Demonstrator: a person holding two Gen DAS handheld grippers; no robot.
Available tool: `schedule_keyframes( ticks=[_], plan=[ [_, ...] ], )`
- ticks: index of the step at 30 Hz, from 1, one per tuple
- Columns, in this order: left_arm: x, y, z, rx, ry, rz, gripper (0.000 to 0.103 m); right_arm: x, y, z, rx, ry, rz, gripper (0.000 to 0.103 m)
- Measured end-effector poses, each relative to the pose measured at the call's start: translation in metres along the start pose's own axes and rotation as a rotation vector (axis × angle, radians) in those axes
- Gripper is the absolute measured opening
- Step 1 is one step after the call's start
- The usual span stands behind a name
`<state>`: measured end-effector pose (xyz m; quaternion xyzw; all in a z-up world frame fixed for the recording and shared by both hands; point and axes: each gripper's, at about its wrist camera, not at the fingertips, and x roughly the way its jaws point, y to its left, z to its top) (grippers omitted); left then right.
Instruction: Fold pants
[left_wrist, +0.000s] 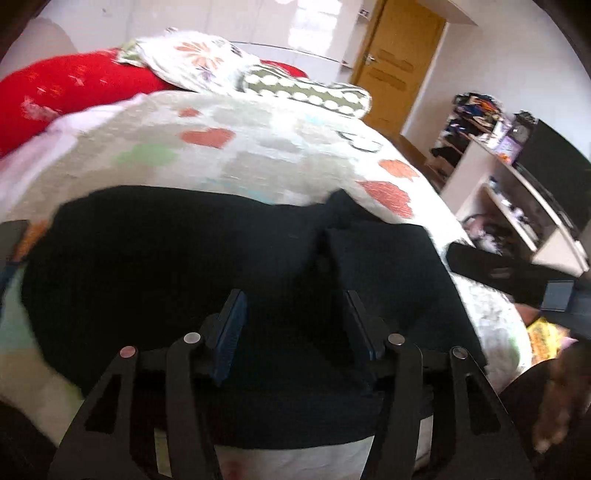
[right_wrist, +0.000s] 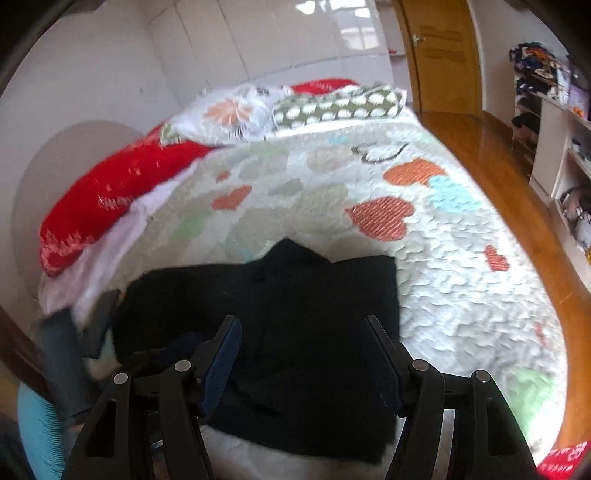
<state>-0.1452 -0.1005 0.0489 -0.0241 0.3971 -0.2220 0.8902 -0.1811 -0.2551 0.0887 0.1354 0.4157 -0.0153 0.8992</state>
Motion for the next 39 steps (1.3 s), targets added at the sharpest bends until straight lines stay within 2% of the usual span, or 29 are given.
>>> schedule_keyframes(
  ticks=[2, 3, 4, 6, 8, 12, 14, 16, 18, 20, 24, 29, 34, 39],
  plan=[
    [-0.003, 0.006, -0.001, -0.006, -0.013, 0.044, 0.054, 0.029, 0.0, -0.001, -0.012, 0.059, -0.007, 0.065],
    [-0.003, 0.01, -0.002, -0.012, -0.014, 0.063, 0.054, 0.054, 0.0, -0.006, -0.023, 0.13, 0.009, 0.065],
    [-0.002, 0.012, -0.002, -0.016, -0.01, 0.075, 0.054, 0.064, -0.001, -0.01, -0.023, 0.165, 0.006, 0.066],
    [-0.002, 0.016, -0.005, -0.017, 0.002, 0.1, 0.054, 0.061, -0.003, -0.014, -0.035, 0.091, 0.013, 0.068],
    [-0.004, 0.019, -0.008, -0.01, 0.005, 0.131, 0.054, 0.057, -0.003, -0.012, -0.046, 0.097, 0.011, 0.068],
    [-0.008, 0.019, -0.011, -0.002, 0.0, 0.143, 0.054, 0.039, -0.002, -0.011, -0.063, 0.035, 0.005, 0.068],
    [-0.009, 0.021, -0.011, -0.004, 0.003, 0.148, 0.054, 0.042, 0.001, -0.013, -0.074, 0.048, 0.02, 0.068],
    [-0.012, 0.024, -0.013, -0.01, -0.001, 0.151, 0.057, 0.06, 0.006, -0.019, -0.104, 0.116, 0.025, 0.069],
    [-0.015, 0.029, -0.014, -0.022, -0.005, 0.143, 0.068, 0.06, 0.013, -0.021, -0.141, 0.093, 0.003, 0.071],
    [-0.017, 0.034, -0.015, -0.036, -0.008, 0.142, 0.069, 0.054, 0.014, -0.018, -0.141, 0.105, 0.006, 0.071],
    [-0.019, 0.04, -0.013, -0.052, -0.01, 0.145, 0.068, 0.028, 0.014, -0.012, -0.119, 0.049, 0.009, 0.071],
    [-0.025, 0.046, -0.01, -0.073, -0.028, 0.148, 0.068, 0.009, 0.035, -0.007, -0.18, 0.036, 0.019, 0.071],
    [-0.033, 0.055, -0.018, -0.083, -0.031, 0.177, 0.068, 0.005, 0.068, 0.002, -0.258, 0.005, 0.122, 0.071],
    [-0.04, 0.074, -0.027, -0.115, -0.018, 0.18, 0.069, 0.023, 0.105, 0.016, -0.365, 0.005, 0.198, 0.071]
  ],
)
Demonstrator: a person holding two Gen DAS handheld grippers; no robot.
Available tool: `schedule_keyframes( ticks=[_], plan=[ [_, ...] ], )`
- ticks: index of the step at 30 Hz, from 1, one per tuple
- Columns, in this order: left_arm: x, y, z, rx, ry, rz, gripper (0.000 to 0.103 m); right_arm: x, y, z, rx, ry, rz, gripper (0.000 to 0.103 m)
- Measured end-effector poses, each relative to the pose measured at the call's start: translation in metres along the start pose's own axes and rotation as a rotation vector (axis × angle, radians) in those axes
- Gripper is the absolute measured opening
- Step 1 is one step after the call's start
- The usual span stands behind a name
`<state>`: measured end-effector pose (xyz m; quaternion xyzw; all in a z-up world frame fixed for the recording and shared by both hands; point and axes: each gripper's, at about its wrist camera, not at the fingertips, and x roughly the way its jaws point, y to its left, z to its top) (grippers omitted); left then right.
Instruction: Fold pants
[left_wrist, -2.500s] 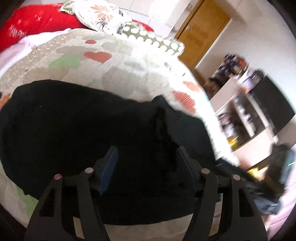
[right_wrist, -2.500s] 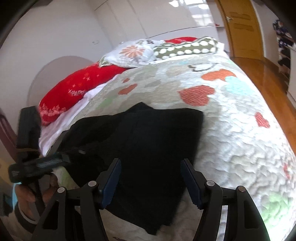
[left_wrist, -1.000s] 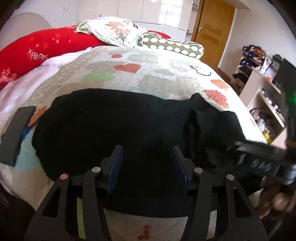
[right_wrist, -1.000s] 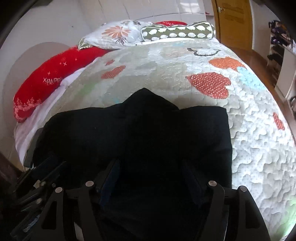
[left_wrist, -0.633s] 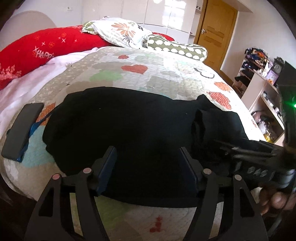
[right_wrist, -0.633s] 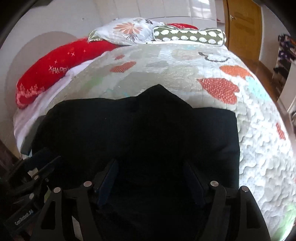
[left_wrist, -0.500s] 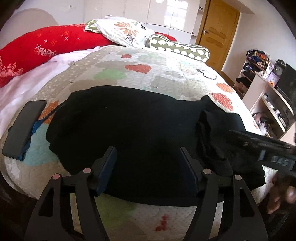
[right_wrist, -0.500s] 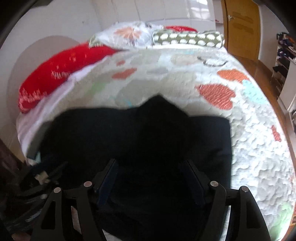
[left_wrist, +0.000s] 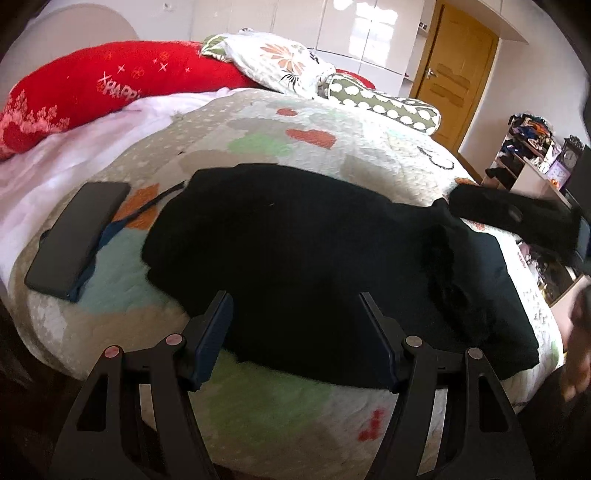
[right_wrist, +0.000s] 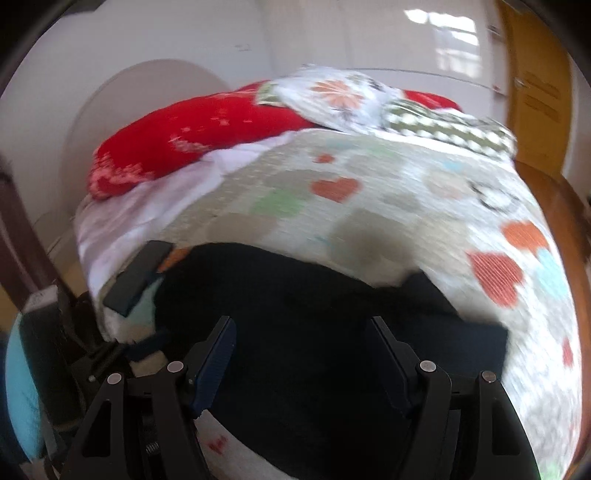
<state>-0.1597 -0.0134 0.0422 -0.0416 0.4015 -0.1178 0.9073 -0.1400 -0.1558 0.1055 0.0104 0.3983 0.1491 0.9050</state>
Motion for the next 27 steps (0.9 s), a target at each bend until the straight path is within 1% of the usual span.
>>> schedule_keyframes(
  ticks=[1, 4, 5, 7, 8, 13, 17, 21, 24, 25, 27],
  plan=[
    [-0.002, 0.004, -0.001, -0.004, -0.002, -0.008, 0.069, 0.007, 0.004, 0.004, -0.019, 0.006, 0.005, 0.071],
    [-0.008, 0.018, -0.003, -0.042, -0.002, -0.065, 0.069, 0.028, 0.016, 0.014, -0.068, 0.028, 0.036, 0.071],
    [-0.01, 0.023, -0.004, -0.059, -0.001, -0.07, 0.069, 0.038, 0.019, 0.017, -0.078, 0.043, 0.04, 0.071],
    [-0.01, 0.032, -0.005, -0.077, 0.005, -0.026, 0.069, 0.052, 0.023, 0.022, -0.088, 0.064, 0.05, 0.071],
    [-0.009, 0.035, -0.005, -0.082, 0.013, -0.016, 0.069, 0.057, 0.024, 0.024, -0.089, 0.071, 0.058, 0.071],
    [-0.009, 0.054, -0.008, -0.144, 0.027, -0.007, 0.069, 0.072, 0.028, 0.029, -0.096, 0.084, 0.083, 0.071],
    [-0.008, 0.066, -0.012, -0.207, 0.046, -0.024, 0.069, 0.08, 0.031, 0.031, -0.116, 0.092, 0.097, 0.071],
    [-0.008, 0.073, -0.014, -0.257, 0.043, -0.053, 0.069, 0.09, 0.034, 0.034, -0.136, 0.099, 0.114, 0.071],
    [-0.004, 0.074, -0.012, -0.279, 0.042, -0.058, 0.069, 0.103, 0.036, 0.037, -0.137, 0.116, 0.115, 0.071],
    [-0.003, 0.074, -0.011, -0.284, 0.042, -0.06, 0.07, 0.106, 0.036, 0.038, -0.138, 0.116, 0.117, 0.071],
    [0.0, 0.073, -0.01, -0.286, 0.045, -0.078, 0.08, 0.115, 0.036, 0.038, -0.139, 0.118, 0.11, 0.071]
  ],
)
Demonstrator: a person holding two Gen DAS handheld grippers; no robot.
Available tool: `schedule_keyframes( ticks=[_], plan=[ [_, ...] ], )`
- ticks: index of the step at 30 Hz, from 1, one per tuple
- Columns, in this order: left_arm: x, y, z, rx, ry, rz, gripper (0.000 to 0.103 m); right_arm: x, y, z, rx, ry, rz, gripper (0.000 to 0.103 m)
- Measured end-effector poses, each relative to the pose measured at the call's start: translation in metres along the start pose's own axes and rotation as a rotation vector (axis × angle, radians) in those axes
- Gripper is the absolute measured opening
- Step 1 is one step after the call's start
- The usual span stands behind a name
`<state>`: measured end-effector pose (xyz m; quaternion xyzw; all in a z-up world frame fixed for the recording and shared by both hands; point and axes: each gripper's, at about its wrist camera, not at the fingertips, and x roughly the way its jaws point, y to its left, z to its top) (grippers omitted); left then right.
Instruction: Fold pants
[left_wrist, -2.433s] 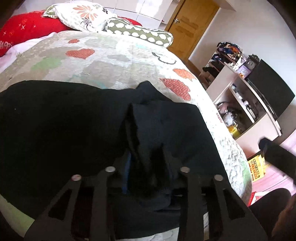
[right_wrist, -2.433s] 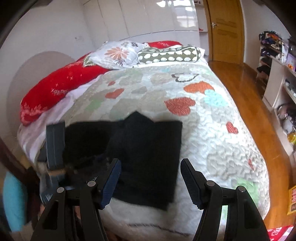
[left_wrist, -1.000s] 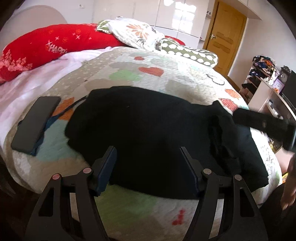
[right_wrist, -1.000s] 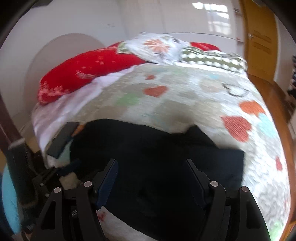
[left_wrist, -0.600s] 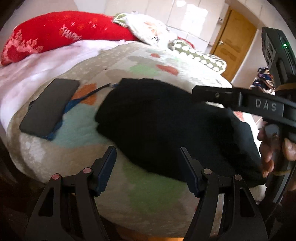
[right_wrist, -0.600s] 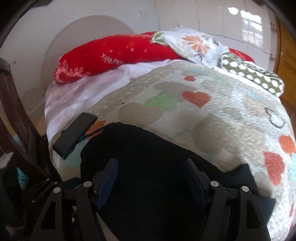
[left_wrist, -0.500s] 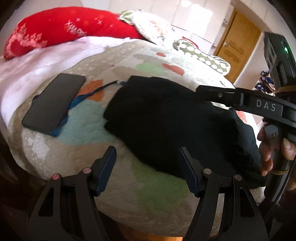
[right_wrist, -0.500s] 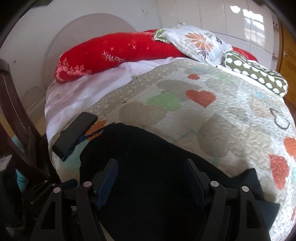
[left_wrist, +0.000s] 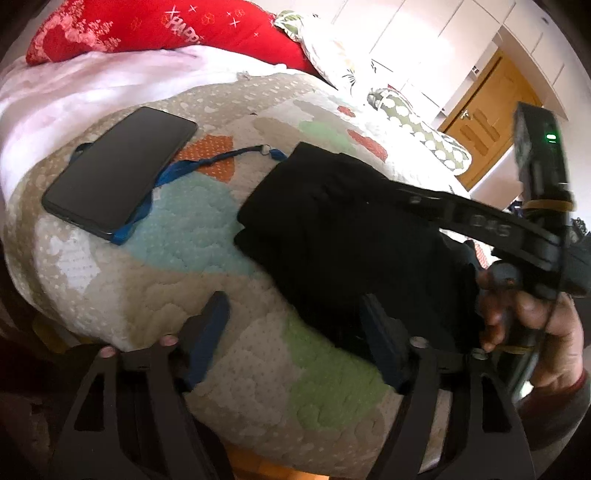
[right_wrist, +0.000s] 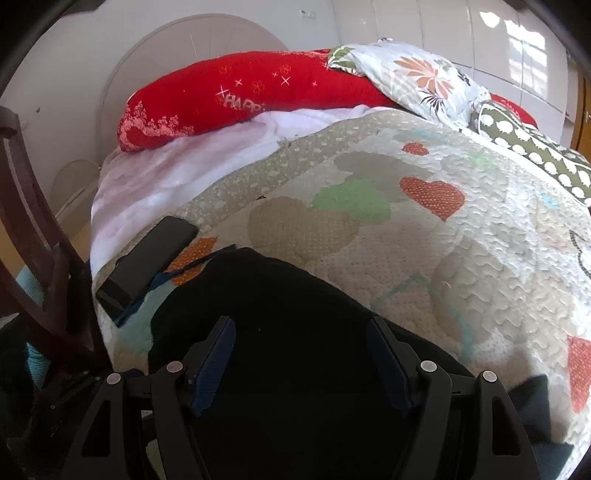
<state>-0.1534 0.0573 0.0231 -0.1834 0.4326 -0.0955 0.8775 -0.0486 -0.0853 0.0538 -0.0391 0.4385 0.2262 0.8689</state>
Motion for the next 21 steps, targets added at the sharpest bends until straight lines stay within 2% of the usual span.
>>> schedule_keyframes(
  ticks=[4, 9, 14, 17, 21],
  plan=[
    [0.005, -0.003, 0.001, 0.015, -0.007, 0.011, 0.081, 0.027, -0.003, -0.002, -0.01, 0.038, -0.068, 0.072],
    [0.011, -0.001, 0.005, 0.004, -0.014, 0.002, 0.082, 0.033, -0.003, 0.006, -0.034, 0.036, -0.068, 0.077],
    [0.017, 0.003, 0.008, -0.014, -0.042, -0.022, 0.083, 0.033, -0.002, 0.023, -0.076, 0.028, -0.025, 0.077],
    [0.018, 0.005, 0.009, -0.026, -0.053, -0.075, 0.094, 0.042, -0.002, 0.029, -0.08, 0.035, 0.031, 0.077],
    [0.02, 0.006, 0.012, -0.036, -0.071, -0.086, 0.094, 0.056, 0.004, 0.033, -0.08, 0.044, 0.09, 0.077]
  ],
)
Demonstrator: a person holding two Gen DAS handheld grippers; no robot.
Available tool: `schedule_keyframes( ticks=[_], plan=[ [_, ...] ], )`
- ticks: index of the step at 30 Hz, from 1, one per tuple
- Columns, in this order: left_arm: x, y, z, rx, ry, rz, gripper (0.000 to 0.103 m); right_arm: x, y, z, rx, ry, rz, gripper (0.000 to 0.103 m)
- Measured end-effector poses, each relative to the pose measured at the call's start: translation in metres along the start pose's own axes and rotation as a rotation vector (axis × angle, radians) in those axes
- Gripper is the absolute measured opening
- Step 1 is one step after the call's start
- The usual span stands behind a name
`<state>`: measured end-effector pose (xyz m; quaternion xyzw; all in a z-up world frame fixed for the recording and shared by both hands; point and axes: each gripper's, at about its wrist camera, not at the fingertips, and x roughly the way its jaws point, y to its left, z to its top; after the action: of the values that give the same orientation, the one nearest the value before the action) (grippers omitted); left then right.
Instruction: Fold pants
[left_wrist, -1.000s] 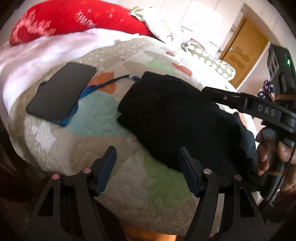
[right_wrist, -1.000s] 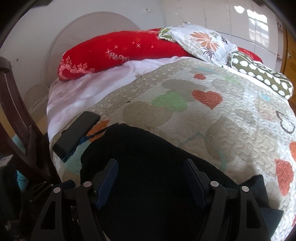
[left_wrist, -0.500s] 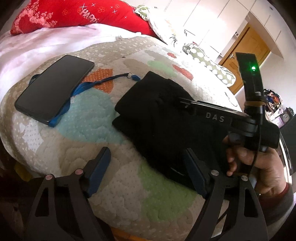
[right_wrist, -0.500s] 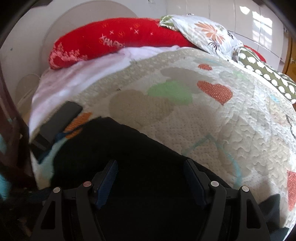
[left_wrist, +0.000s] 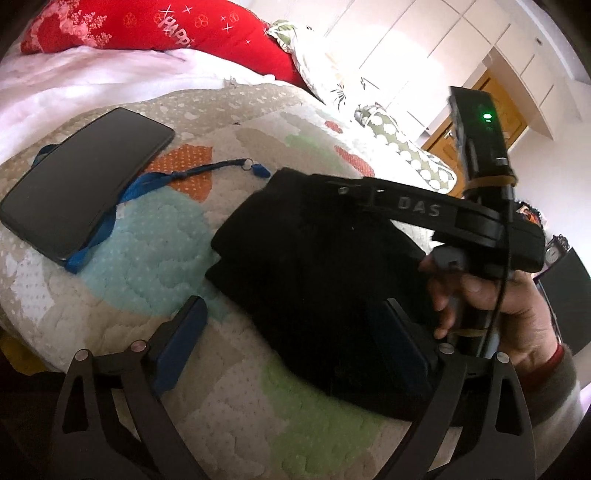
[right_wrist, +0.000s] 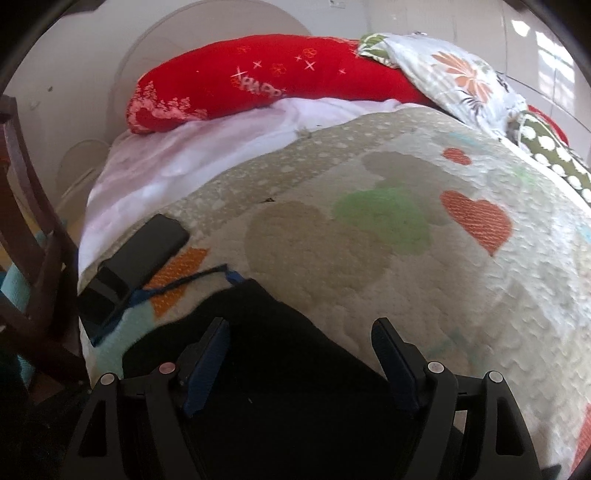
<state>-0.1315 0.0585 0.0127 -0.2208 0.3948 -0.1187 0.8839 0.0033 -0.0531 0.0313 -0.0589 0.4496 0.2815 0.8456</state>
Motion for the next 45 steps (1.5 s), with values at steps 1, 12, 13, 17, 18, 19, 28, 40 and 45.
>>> schedule_keyframes(
  ticks=[1, 12, 13, 17, 18, 19, 28, 40, 45],
  plan=[
    [0.001, -0.001, 0.0, 0.001, -0.003, 0.002, 0.094, 0.005, 0.001, 0.0, 0.006, 0.006, 0.012, 0.077],
    [-0.001, -0.004, -0.002, 0.042, -0.049, 0.013, 0.033, -0.012, 0.001, -0.005, 0.046, -0.063, 0.103, 0.033],
    [-0.002, -0.003, -0.002, 0.036, -0.044, -0.002, 0.028, -0.02, 0.001, -0.006, 0.054, -0.077, 0.11, 0.031],
    [-0.025, -0.021, -0.004, 0.095, -0.118, -0.021, 0.017, -0.059, -0.003, -0.013, 0.087, -0.149, 0.141, 0.029],
    [-0.036, -0.036, -0.006, 0.157, -0.162, -0.026, 0.017, -0.073, -0.005, -0.015, 0.095, -0.169, 0.14, 0.029],
    [-0.041, -0.045, -0.007, 0.193, -0.184, -0.031, 0.017, -0.088, -0.006, -0.019, 0.106, -0.193, 0.134, 0.029],
    [-0.046, -0.156, -0.066, 0.626, -0.236, -0.131, 0.015, -0.207, -0.076, -0.101, 0.535, -0.309, 0.058, 0.093],
    [-0.032, -0.167, -0.087, 0.689, -0.188, -0.123, 0.015, -0.165, -0.083, -0.135, 0.689, -0.142, 0.19, 0.088],
    [-0.036, -0.186, -0.09, 0.708, -0.168, -0.129, 0.015, -0.174, -0.06, -0.126, 0.523, -0.182, 0.062, 0.032]
  ],
)
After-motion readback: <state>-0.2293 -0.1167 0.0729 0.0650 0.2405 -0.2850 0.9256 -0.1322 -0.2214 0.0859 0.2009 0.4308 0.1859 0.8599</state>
